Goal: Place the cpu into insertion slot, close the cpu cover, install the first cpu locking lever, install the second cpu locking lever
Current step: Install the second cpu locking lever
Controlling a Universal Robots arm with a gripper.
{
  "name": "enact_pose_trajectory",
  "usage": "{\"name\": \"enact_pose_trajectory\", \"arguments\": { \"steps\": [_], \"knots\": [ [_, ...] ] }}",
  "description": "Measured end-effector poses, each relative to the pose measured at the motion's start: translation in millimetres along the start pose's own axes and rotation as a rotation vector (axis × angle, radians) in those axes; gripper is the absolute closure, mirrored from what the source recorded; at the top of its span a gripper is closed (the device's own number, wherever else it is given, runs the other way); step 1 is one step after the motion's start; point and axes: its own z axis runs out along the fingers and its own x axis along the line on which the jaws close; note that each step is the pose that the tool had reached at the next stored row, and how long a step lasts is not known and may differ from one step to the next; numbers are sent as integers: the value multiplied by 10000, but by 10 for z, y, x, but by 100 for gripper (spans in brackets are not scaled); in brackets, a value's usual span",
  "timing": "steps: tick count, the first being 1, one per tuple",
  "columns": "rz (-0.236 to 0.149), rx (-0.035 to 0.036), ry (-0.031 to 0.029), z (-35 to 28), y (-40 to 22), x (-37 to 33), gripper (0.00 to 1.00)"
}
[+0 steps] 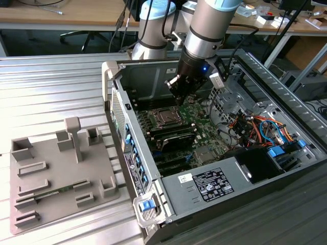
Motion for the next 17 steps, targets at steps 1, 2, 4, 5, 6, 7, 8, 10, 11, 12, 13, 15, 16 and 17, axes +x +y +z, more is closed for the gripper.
{"name": "enact_pose_trajectory", "arguments": {
  "steps": [1,2,4,5,6,7,8,10,11,12,13,15,16,17],
  "knots": [
    [1,1,1,-1,-2,1,89],
    [-1,1,2,-2,-12,1,89],
    [0,0,0,0,-26,4,89],
    [0,0,1,2,-35,5,89],
    [0,0,1,5,-43,7,89],
    [0,-2,-1,7,-48,7,89],
    [1,-3,-2,9,-50,8,89],
    [0,0,1,12,-53,8,89],
    [1,1,1,14,-54,9,89],
    [0,1,1,16,-56,9,89],
    [1,0,1,19,-58,9,89],
    [0,0,0,24,-62,9,89],
    [0,0,0,27,-65,10,89],
    [0,-2,-1,32,-69,10,89]
  ]
}}
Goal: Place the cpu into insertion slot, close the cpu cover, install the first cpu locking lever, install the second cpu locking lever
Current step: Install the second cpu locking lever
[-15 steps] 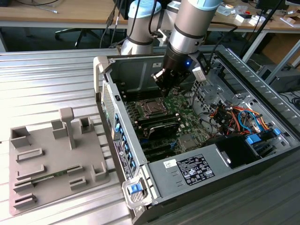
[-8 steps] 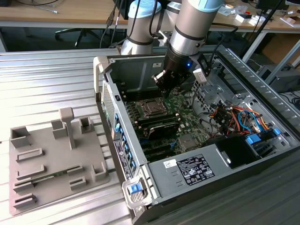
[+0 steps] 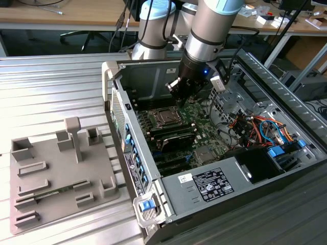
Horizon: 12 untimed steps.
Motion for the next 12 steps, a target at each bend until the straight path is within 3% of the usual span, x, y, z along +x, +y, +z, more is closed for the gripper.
{"name": "enact_pose_trajectory", "arguments": {
  "steps": [8,12],
  "knots": [
    [0,2,1,14,-15,3,89],
    [0,1,0,62,-33,6,89]
  ]
}}
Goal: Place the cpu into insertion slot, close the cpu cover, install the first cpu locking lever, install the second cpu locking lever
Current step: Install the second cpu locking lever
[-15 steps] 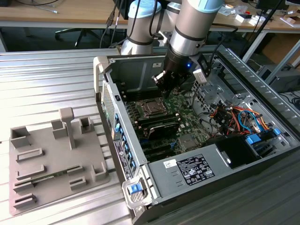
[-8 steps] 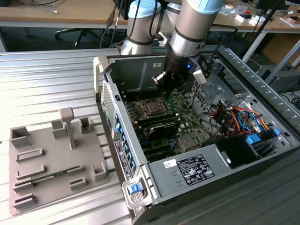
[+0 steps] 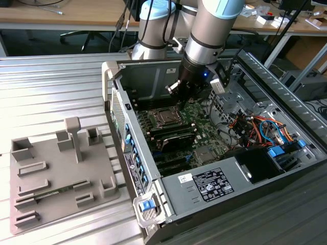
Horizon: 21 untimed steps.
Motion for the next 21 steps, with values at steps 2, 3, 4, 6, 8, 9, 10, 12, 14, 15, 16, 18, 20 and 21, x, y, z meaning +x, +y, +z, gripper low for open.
{"name": "enact_pose_trajectory", "arguments": {
  "steps": [2,3,4,6,8,9,10,12,14,15,16,18,20,21],
  "knots": [
    [0,1,1,13,-2,0,89],
    [0,1,1,19,-2,1,89],
    [0,1,0,25,-3,1,89],
    [0,1,1,37,-5,1,89],
    [0,0,1,59,-8,2,89],
    [0,2,2,65,-10,3,89],
    [0,1,1,69,-10,2,89],
    [0,1,1,78,-11,3,89],
    [-1,1,1,85,-11,3,89],
    [0,1,2,91,-12,3,89],
    [0,0,1,99,-12,3,89],
    [0,1,1,114,-16,4,89],
    [-1,1,1,130,-27,6,89],
    [-1,0,1,141,-34,7,89]
  ]
}}
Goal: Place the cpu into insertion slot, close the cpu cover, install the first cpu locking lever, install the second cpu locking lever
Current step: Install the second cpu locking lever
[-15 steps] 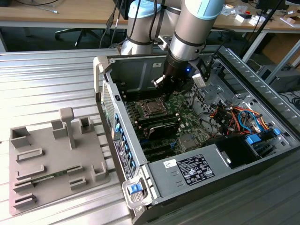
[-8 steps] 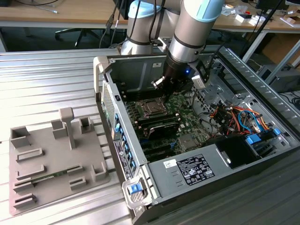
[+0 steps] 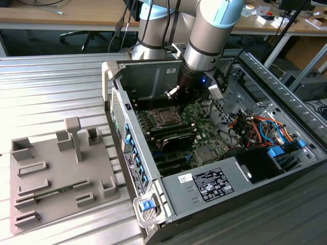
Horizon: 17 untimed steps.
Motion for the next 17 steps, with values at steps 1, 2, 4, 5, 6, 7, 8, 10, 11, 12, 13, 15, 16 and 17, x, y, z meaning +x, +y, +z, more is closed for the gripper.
{"name": "enact_pose_trajectory", "arguments": {
  "steps": [1,2,4,5,6,7,8,10,11,12,13,15,16,17],
  "knots": [
    [1,1,1,5,-4,1,89],
    [0,0,0,9,-7,1,89],
    [-1,0,0,17,-17,2,89],
    [0,0,0,19,-23,4,89],
    [0,1,1,22,-29,5,89],
    [0,1,1,25,-37,6,89],
    [0,1,0,27,-44,7,89],
    [0,0,0,34,-64,10,89],
    [0,0,0,37,-72,11,89],
    [0,1,1,40,-81,12,89],
    [0,1,1,42,-88,13,89],
    [0,1,0,49,-105,16,89],
    [0,1,0,51,-111,17,89],
    [0,0,-1,57,-119,18,89]
  ]
}}
